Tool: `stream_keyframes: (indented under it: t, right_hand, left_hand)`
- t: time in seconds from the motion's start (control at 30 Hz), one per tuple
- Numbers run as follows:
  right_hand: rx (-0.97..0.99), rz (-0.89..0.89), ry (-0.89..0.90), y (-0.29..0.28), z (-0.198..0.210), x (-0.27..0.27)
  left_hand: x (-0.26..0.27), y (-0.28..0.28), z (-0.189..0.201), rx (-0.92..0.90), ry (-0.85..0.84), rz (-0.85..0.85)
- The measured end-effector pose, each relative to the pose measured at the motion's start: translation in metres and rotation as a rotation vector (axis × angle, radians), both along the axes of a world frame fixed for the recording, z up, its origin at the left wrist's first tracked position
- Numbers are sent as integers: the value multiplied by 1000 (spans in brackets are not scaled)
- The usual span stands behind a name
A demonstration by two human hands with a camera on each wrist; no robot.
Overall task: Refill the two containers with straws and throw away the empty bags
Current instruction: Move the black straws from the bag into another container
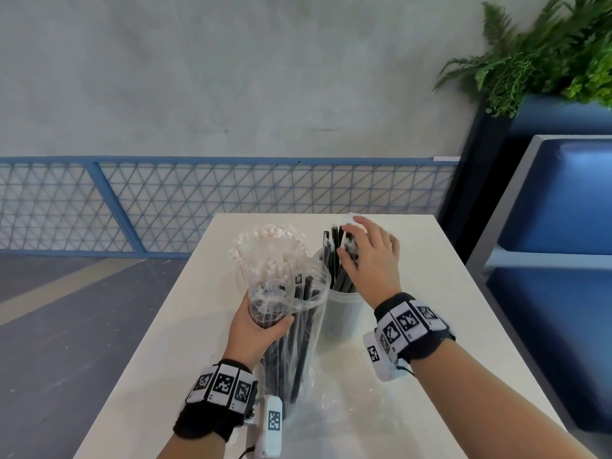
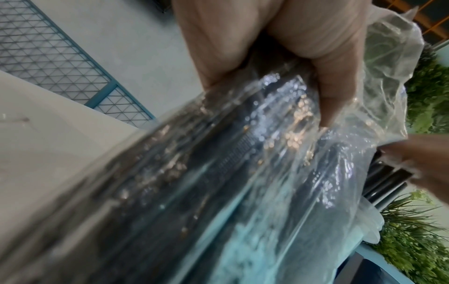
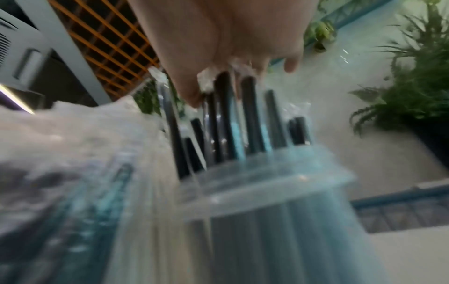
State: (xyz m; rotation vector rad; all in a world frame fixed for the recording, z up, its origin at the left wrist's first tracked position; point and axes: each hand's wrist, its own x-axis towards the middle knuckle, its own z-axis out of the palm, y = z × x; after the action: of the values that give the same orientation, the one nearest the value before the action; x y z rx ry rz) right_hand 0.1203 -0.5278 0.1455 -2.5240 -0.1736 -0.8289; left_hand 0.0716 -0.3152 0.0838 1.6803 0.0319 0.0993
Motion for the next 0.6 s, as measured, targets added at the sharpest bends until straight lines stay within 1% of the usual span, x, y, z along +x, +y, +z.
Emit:
stream_keyframes:
  t: [0.03,0.07,0.1,0.13,0.17,0.23,0.3,0.37,0.4,0.43,0.47,0.53,0.6]
  right_hand:
    - [35,34,-106,5,6,-9]
    - [94,96,-170,11,11,-19]
    - [145,176,-158,17,13,-29]
    - [160,237,-100,23,12,-37]
    - [141,267,-32,28,10,-42]
    - [76,269,36,33,-1,-46]
    - [-8,247,40,36,-6,-48]
    - [-109,212,8,39,-5,-48]
    - [-154,199,25,41,-3,-48]
    - [-189,204,85,41,0,-48]
    - [-217,224,182,41,3,-48]
    - [-316,277,413,41,11,-49]
    - [-442,310,502,43,16,-49]
  left_hand:
    - [0,0,0,-10,-2,2]
    - [0,0,0,-20,-4,2]
    - [0,-1,0,-27,-9,-1]
    - [-1,-2,0,-31,-16,-7]
    - [-1,-3,0,-32,-23,-13]
    - [-2,-4,0,-28,-32,-21]
    - [-3,-5,1,-40,-33,-26]
    - [-4,-3,1,-50,-31,-36]
    - [-5,-3,0,-53,-31,-42]
    - [-6,-2,0,-59,-33,-47]
    - [-6,-2,0,-64,-36,-55]
    - [-8,-2,0,-58,-41,-76]
    - [-8,-2,0,-53,-43,-99]
